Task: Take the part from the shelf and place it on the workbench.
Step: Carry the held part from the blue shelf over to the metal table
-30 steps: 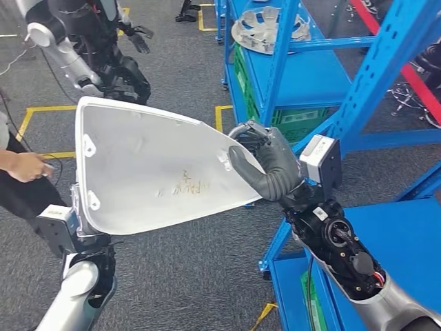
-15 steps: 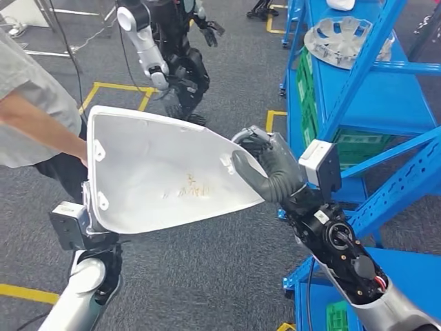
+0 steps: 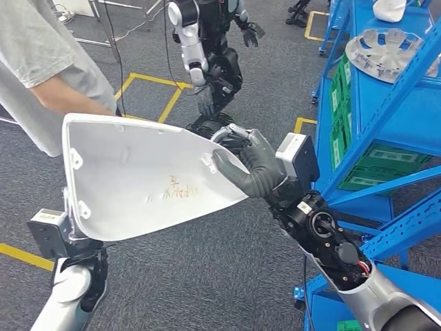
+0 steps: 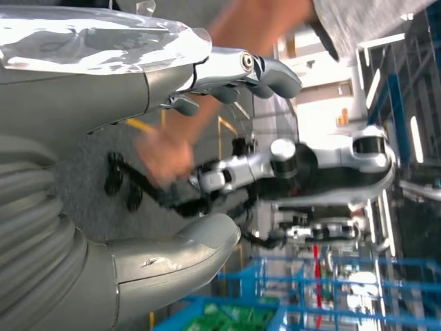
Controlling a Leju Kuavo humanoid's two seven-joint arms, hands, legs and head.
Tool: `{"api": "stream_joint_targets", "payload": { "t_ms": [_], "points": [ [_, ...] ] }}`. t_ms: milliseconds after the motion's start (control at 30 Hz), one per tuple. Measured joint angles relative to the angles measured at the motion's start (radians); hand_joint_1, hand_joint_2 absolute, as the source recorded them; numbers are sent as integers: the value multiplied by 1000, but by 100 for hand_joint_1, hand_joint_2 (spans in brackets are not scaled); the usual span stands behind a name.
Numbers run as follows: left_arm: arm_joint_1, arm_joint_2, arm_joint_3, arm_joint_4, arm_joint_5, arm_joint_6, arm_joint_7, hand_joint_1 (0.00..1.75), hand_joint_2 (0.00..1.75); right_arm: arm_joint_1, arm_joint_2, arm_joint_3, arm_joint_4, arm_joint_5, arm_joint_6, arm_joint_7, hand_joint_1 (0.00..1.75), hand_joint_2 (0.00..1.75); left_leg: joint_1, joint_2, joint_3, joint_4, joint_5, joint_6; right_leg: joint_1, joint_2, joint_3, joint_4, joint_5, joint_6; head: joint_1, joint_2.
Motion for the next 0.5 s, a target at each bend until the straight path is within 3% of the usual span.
{"api": "stream_joint_targets", "payload": {
  "t_ms": [33,100,133,200,233,267,300,367,433,500],
  "points": [
    [0,2,1,-3,-1,-2,0,0,175,-2,1,0,3,-2,1,-1,175,175,1,-10,0,0,-1,7,-1,-7,3,-1,-3,6,2,0],
    [-1,4,2,-9,-2,-3,1,0,175,-7,2,0,7,-5,2,-3,175,175,6,-30,4,-2,-1,19,-5,17,-6,27,-28,14,8,0],
    [-2,4,3,-12,-3,-4,1,0,175,-8,2,0,8,-6,3,-3,175,175,9,-39,7,-4,0,25,-7,43,-27,73,-55,17,14,0],
    [-5,3,3,-15,-5,-6,3,0,175,-7,3,-1,11,-7,3,-4,175,175,8,-58,9,-3,-2,32,-7,92,-100,225,-121,19,28,0],
    [-5,3,3,-15,-5,-7,3,0,175,-5,3,-1,13,-6,3,-4,175,175,6,-70,10,-3,-3,34,-6,102,-138,295,-142,19,34,0],
    [-5,3,3,-15,-5,-7,3,0,175,-3,3,-1,15,-5,3,-5,175,175,4,-83,11,-3,-3,35,-5,106,-163,333,-144,17,38,0],
    [-5,3,3,-15,-5,-8,3,0,175,-2,3,-1,16,-4,3,-5,175,175,2,-97,14,-3,-4,35,-4,108,-167,327,-125,14,42,0],
    [-5,3,3,-15,-5,-8,3,0,175,-1,3,-2,18,-1,2,-5,175,175,0,-125,21,-3,-6,35,-3,126,-121,198,-36,1,50,0],
    [-6,3,3,-15,-5,-8,3,0,175,-2,3,-3,19,1,2,-6,175,175,2,-149,21,-2,-7,31,-4,178,-64,64,27,-13,50,0],
    [-6,3,3,-15,-4,-8,4,0,175,-2,3,-4,22,1,2,-6,175,175,10,-169,12,-1,-3,20,-1,203,-41,22,33,-19,53,0]
  ]
}}
